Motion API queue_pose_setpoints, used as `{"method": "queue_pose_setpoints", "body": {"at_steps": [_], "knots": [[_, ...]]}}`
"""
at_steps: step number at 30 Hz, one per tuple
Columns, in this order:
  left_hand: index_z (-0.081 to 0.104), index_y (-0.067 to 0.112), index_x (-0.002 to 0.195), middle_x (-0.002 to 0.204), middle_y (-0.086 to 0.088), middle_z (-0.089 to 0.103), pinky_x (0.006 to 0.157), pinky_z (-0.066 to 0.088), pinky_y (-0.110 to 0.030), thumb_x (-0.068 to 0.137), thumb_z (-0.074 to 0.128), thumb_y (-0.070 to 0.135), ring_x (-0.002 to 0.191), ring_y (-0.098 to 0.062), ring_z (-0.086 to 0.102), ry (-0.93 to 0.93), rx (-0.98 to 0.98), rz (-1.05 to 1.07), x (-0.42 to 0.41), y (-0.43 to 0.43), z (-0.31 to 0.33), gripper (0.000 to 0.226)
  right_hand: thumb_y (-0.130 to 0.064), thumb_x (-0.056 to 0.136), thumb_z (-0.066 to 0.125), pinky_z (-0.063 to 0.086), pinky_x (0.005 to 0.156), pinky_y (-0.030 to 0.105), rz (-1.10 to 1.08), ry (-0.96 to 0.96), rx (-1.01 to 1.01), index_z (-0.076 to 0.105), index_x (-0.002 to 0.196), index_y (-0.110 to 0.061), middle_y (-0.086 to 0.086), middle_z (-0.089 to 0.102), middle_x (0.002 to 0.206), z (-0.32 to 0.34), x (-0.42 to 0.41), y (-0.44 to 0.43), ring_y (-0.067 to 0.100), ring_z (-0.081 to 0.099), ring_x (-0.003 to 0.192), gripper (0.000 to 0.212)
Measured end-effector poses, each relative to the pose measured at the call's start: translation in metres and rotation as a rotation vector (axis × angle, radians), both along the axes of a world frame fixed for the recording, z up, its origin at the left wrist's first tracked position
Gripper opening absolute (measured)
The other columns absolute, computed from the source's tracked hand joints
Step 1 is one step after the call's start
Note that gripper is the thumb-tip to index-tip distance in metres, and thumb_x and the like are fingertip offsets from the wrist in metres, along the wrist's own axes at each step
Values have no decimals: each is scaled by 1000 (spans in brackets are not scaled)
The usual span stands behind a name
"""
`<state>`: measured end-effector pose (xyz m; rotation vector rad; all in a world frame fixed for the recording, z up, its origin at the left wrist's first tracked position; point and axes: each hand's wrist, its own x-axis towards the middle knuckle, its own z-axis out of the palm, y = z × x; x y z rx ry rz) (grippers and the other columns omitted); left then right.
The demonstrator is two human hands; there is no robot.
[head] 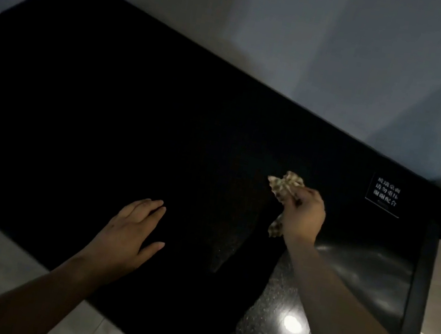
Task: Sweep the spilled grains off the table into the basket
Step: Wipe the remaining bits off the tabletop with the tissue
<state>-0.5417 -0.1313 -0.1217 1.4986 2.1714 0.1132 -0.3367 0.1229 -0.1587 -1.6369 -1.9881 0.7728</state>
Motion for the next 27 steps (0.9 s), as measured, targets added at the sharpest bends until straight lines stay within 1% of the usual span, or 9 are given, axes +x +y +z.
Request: {"method": "queue_pose_setpoints", "body": {"at_steps": [4,7,10,13,16,18,20,23,27], "knots": [[30,14,148,154,-2,26,114,28,-42,82,17,65,143,-21,19,2,32,-22,1,-17,-2,85,-4,82,70,39,84,22,162,-4,47,74,91,-11,1,61,100,-11,3,-63,18,54,97,13],[27,16,149,155,1,22,116,24,-37,83,20,66,144,-19,15,24,33,-2,3,-30,-2,83,-3,78,72,38,78,18,303,38,61,75,87,-18,-7,61,96,-14,22,-138,10,51,89,18],[27,16,149,155,0,21,116,20,-33,91,35,59,144,-18,15,41,29,7,6,-44,-4,73,-6,81,71,40,81,13,399,102,-55,75,94,-27,-14,59,96,-8,41,-191,3,51,93,24],[28,14,149,155,-1,22,115,15,-30,94,42,53,144,-19,14,49,35,-19,10,-58,-6,69,-8,84,69,44,83,18,450,134,-169,75,92,-28,-17,59,94,3,45,-203,6,56,96,22],[28,13,149,155,-1,21,116,15,-31,93,48,46,144,-19,14,49,41,-36,13,-70,-8,67,-2,82,67,46,82,26,234,127,-47,76,89,-17,-8,59,94,10,35,-169,18,59,92,18],[34,12,146,153,-3,28,115,21,-34,92,45,49,142,-20,20,75,50,-39,12,-79,-12,66,-6,86,66,42,86,23,54,107,-22,74,99,-13,-4,58,102,11,26,-142,19,57,100,16],[41,11,142,149,-4,36,112,28,-36,90,42,52,139,-22,28,79,74,-49,13,-87,-14,67,-12,88,66,41,90,21,-26,87,-35,72,106,-12,-2,58,107,3,17,-133,17,54,106,19],[38,12,143,151,-3,33,112,22,-34,89,54,44,140,-22,24,74,89,-53,12,-100,-19,65,-10,88,66,43,90,22,-77,69,-8,72,105,-13,-1,56,103,-10,6,-155,16,52,103,19],[33,13,146,153,-1,26,115,19,-35,91,53,43,143,-19,17,58,87,-43,7,-114,-21,65,-5,83,69,42,76,26,76,29,94,74,99,-13,0,57,94,-15,8,-215,16,49,90,18]]}}
